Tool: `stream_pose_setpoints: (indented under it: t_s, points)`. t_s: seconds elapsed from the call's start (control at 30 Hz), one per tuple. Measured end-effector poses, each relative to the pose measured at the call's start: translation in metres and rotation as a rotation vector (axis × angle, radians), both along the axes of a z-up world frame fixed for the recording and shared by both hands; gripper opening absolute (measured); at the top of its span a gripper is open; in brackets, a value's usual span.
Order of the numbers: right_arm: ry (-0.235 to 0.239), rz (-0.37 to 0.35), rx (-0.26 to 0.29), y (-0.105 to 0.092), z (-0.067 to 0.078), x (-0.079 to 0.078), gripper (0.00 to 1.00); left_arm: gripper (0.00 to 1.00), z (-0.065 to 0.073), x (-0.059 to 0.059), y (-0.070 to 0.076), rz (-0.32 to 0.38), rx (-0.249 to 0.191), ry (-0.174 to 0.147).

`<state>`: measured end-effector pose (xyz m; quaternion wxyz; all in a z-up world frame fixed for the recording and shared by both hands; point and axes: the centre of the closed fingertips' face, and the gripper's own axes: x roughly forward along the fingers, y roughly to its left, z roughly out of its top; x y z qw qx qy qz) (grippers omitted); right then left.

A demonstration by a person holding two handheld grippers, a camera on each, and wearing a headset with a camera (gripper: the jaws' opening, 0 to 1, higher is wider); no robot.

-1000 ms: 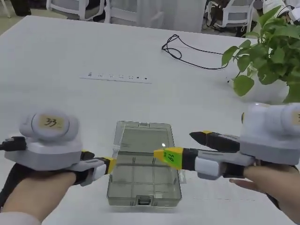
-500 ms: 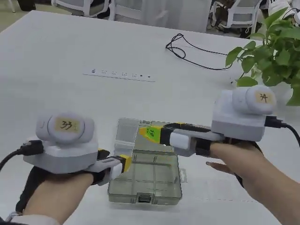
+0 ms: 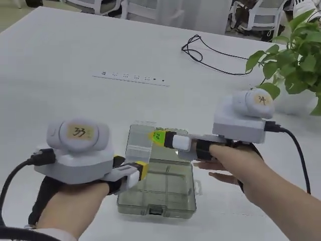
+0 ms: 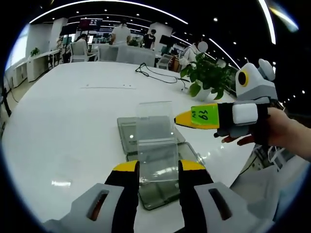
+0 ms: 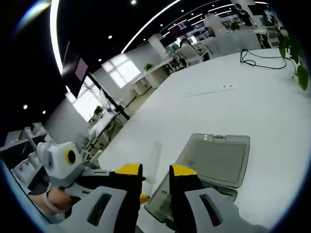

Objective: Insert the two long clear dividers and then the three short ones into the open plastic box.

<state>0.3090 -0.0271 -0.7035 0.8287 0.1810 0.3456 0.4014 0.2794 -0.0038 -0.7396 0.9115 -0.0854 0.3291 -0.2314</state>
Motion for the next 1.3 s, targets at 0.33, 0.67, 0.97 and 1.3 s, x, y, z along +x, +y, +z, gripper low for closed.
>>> stream_pose_setpoints:
  t_s: [0.33,0.67,0.97,1.3]
  points:
    - [0.053,0.007,0.008,0.004,-0.006,-0.003,0.10,0.30,-0.001,-0.001,0.000,0.015,-0.014,0.003]
    - [0.057,0.037,0.010,0.009,-0.007,-0.006,0.04,0.30,0.003,-0.001,-0.002,0.033,-0.050,-0.004]
    - [0.061,0.042,0.015,0.007,0.000,-0.009,0.02,0.30,0.005,-0.003,-0.007,0.061,-0.119,0.011]
    - [0.070,0.037,-0.020,-0.003,-0.001,-0.011,0.01,0.30,0.005,-0.009,-0.019,0.040,-0.171,0.015]
